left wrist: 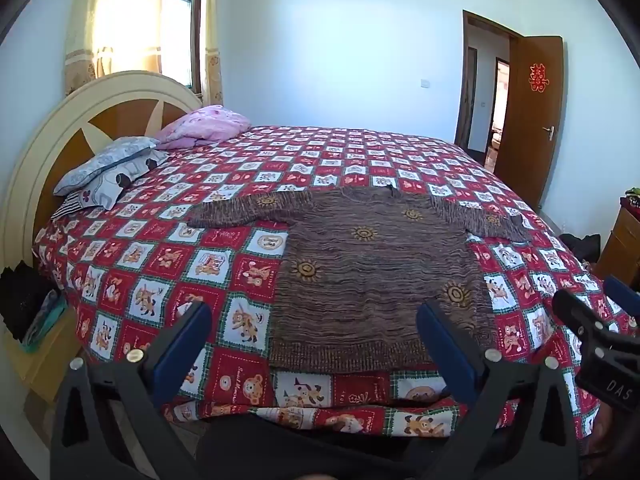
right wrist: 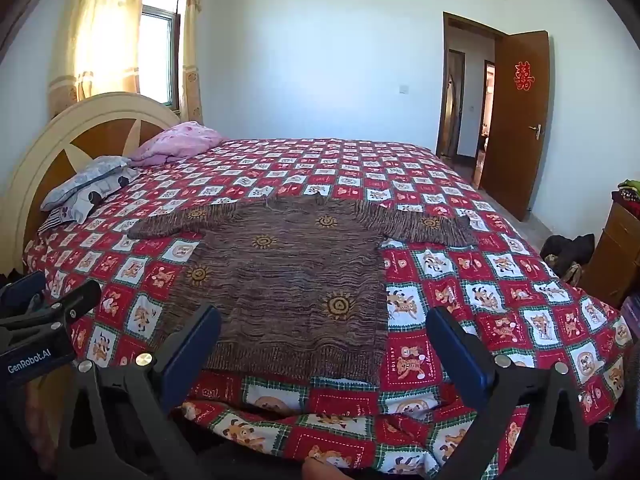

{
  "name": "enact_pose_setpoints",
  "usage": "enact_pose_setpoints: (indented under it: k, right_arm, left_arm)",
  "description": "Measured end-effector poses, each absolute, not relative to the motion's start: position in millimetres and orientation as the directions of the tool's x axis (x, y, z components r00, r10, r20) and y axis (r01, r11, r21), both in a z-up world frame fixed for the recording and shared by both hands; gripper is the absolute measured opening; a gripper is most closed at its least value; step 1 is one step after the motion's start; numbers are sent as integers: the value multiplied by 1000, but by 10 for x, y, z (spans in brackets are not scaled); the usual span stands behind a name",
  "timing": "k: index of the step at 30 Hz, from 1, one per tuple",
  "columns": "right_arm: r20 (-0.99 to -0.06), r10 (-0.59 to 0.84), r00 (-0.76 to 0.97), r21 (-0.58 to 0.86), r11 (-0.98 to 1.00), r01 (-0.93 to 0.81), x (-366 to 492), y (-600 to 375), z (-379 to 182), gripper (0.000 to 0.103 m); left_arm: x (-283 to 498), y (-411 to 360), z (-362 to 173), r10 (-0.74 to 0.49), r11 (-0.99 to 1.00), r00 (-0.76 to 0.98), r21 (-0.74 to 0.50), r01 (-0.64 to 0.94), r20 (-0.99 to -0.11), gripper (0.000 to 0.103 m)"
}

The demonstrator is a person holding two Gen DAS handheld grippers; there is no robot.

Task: Fold small clothes

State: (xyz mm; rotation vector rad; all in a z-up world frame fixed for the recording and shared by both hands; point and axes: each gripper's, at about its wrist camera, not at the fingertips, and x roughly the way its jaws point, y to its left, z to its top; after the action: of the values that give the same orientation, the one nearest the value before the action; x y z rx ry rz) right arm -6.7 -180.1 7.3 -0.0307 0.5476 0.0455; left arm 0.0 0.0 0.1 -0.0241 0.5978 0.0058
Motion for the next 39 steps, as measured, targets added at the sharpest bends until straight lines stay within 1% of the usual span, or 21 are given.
enact_pose_setpoints:
  k: [5,11,13,20,39]
  right_arm:
    - [-516,31,856,-14,999,-45,-117,-1735,23,102]
    - [-535,48,844,5,999,-54,-79,-1719,-99,102]
    - [-542,56,839,10,998,-61,-54,-1801,-26,102]
    - [-554,62,830,17,998,-64,-37,-1793,-48,102]
    - [-573,81,816,28,996,-80,-1,-1767,-85,102]
  left_arm:
    - [-11,4,4,-7,999,835,-33,-14,-550,103]
    - [8,136,0,-5,999,823,-35,-18,-568,103]
    - [4,138,-10,-1,999,822,-34,-22,-570,103]
    - [43,66,-8,13,1000,820,-15,-26,-572,103]
    - [46,75,-40,14,999,814,-22,-33,-580,103]
